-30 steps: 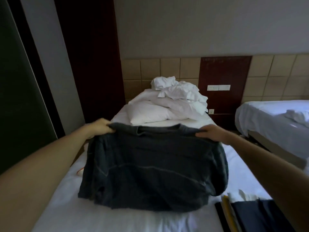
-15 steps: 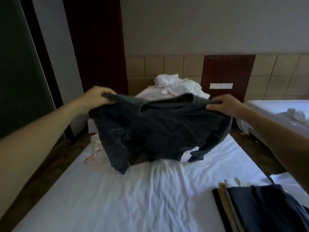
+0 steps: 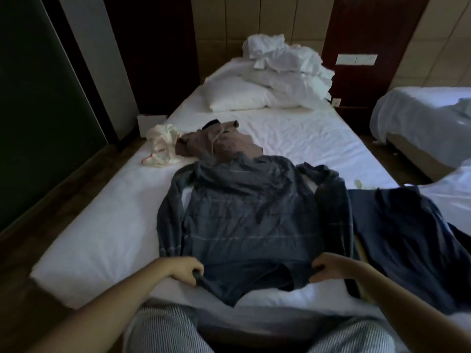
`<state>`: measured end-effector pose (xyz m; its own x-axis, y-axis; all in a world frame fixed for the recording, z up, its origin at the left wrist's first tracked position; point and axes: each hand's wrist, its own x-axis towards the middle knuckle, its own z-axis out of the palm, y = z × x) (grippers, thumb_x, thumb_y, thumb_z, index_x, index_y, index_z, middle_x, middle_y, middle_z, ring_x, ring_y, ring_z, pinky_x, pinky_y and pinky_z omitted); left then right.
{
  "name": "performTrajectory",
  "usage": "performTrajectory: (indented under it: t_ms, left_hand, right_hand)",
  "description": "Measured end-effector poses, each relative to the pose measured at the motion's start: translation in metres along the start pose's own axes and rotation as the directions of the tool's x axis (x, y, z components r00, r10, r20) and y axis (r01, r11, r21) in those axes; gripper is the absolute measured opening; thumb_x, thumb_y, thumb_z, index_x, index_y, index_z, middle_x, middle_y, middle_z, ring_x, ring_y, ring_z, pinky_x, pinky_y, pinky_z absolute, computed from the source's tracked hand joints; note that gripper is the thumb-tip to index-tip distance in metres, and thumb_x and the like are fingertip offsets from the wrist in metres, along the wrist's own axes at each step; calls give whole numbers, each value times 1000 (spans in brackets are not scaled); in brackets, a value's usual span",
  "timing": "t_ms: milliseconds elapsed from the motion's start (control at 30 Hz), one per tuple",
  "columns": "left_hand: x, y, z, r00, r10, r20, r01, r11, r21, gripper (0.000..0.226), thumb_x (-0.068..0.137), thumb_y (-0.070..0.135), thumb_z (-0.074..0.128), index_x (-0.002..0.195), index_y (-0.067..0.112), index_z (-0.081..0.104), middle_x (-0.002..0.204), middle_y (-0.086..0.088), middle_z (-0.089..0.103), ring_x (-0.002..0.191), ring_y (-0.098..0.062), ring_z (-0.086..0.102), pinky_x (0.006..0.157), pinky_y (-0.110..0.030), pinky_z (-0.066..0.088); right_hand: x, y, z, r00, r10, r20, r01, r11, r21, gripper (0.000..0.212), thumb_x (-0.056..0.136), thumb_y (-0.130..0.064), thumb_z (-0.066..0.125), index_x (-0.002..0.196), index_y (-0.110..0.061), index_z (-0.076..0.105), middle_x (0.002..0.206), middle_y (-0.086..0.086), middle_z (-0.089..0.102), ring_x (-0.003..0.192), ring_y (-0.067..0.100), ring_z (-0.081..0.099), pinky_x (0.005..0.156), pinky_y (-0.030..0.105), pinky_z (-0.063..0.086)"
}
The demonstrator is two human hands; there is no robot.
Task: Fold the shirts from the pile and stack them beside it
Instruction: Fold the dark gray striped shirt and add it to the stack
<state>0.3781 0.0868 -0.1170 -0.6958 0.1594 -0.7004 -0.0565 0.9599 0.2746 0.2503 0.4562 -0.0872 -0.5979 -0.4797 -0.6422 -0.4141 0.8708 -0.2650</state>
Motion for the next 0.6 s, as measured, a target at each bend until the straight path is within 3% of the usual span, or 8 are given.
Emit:
performTrajectory:
  t_ms: [67, 133, 200, 267, 333, 467, 533, 600]
  left_hand:
    - [-3, -3, 4, 1000, 20, -24, -20, 999, -33, 14, 88, 19, 62, 100, 17, 55, 108, -3, 52, 99, -18, 49, 81, -31, 40]
    - [-9, -4, 3, 999, 51, -10, -51, 998, -44, 18, 88, 23, 65, 102, 16, 55, 106, 2, 51, 102, -19, 50, 80, -29, 39]
    - [-20, -4, -3, 999, 41, -3, -41, 999, -10, 31, 88, 27, 65, 115, 13, 58, 114, 2, 52, 109, -19, 51, 88, -29, 40]
    - [-26, -10, -9, 996, 82, -40, -83, 996, -25, 7, 85, 22, 66, 91, 25, 64, 98, 0, 58, 93, -19, 56, 79, -32, 42]
    - [-27, -18, -5, 981, 88, -170, -96, 994, -41, 21, 78, 17, 64, 66, 30, 54, 80, -5, 56, 75, -21, 55, 68, -37, 41]
    - [-23, -25, 38, 970, 84, -228, -54, 990, 133, 16, 83, 34, 64, 94, 23, 60, 110, 3, 50, 103, -13, 46, 88, -33, 37]
    - [-23, -30, 49, 971, 83, -222, -82, 997, 16, 23, 85, 40, 64, 104, 28, 60, 119, 8, 45, 111, -10, 42, 97, -30, 37]
    - [-26, -32, 44, 952, 89, -292, -151, 969, -197, 12, 86, 33, 66, 97, 33, 61, 111, 9, 54, 105, -7, 51, 94, -26, 42]
  right_hand:
    - [-3, -2, 5, 997, 71, 33, -67, 994, -91, 47, 84, -41, 64, 124, -15, 59, 120, 0, 60, 111, 17, 56, 90, 24, 41]
    - [-3, -7, 8, 991, 117, 68, -104, 980, -168, 63, 78, -50, 64, 133, -21, 52, 136, 0, 50, 123, 20, 48, 100, 29, 39]
    - [-2, -13, 10, 985, 138, 102, -115, 972, -203, 65, 77, -50, 63, 134, -21, 50, 134, -2, 49, 123, 20, 48, 102, 32, 38]
    - [-5, -21, 13, 979, 146, 145, -106, 962, -252, 52, 87, -37, 58, 131, -12, 51, 126, 1, 53, 117, 19, 50, 103, 30, 38]
    - [-10, -26, 16, 972, 165, 168, -98, 933, -347, 51, 89, -35, 59, 134, -12, 48, 132, 3, 50, 121, 20, 49, 103, 29, 39]
    - [-5, -38, 17, 924, 205, 323, -36, 887, -460, 55, 86, -44, 61, 129, -11, 53, 114, 0, 53, 103, 16, 51, 92, 29, 42]
    - [2, -56, 13, 953, 132, 274, 16, 878, -479, 47, 88, -44, 57, 121, -10, 58, 105, -1, 54, 93, 14, 48, 79, 27, 42]
    - [14, -75, 12, 992, -59, 112, 102, 901, -423, 34, 93, -42, 51, 112, -14, 56, 114, 4, 57, 92, 16, 49, 79, 28, 40]
